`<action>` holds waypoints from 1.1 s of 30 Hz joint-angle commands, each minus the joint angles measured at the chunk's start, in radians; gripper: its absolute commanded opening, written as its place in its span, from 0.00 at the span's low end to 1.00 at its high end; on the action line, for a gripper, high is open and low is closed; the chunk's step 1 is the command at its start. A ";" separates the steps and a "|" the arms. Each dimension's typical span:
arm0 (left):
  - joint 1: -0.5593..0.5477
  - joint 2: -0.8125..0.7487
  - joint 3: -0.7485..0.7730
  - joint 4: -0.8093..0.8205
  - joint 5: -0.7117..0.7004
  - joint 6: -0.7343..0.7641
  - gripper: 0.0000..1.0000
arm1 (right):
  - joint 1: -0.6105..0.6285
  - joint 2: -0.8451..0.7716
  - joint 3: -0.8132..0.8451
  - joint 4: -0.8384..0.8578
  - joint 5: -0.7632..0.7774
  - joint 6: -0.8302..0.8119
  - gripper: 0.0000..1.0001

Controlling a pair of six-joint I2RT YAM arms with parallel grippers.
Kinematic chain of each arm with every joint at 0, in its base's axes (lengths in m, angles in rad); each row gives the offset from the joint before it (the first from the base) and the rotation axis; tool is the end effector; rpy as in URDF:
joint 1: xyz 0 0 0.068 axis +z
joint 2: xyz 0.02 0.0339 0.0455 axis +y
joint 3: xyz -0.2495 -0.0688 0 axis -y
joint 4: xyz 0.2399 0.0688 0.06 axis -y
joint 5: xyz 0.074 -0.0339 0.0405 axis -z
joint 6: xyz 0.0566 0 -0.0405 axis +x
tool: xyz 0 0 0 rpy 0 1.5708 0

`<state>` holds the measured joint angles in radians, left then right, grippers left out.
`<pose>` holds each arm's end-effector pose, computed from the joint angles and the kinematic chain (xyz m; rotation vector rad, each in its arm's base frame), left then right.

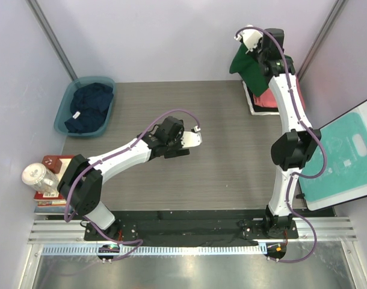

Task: Fold and stack the t-shirts
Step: Put the neatly folded tshirt into the corner of the board with the right arm

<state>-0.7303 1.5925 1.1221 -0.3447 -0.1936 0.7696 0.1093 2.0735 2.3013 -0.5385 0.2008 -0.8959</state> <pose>0.2719 -0.2289 0.2134 1.5543 1.8031 0.2495 0.4820 0.0415 0.4052 -0.8077 1.7646 -0.7210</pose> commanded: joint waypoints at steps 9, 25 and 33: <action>0.003 -0.045 -0.011 0.024 0.017 0.010 0.91 | -0.016 -0.046 -0.031 0.054 0.028 -0.017 0.01; 0.003 -0.057 -0.016 0.000 0.010 0.008 0.91 | -0.146 0.091 -0.032 0.098 0.041 -0.031 0.01; 0.003 -0.072 -0.016 -0.030 0.003 0.003 0.91 | -0.218 0.194 -0.052 0.178 0.072 -0.064 0.01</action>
<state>-0.7307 1.5723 1.1065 -0.3553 -0.1902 0.7742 -0.0811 2.2436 2.2383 -0.4698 0.2253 -0.9257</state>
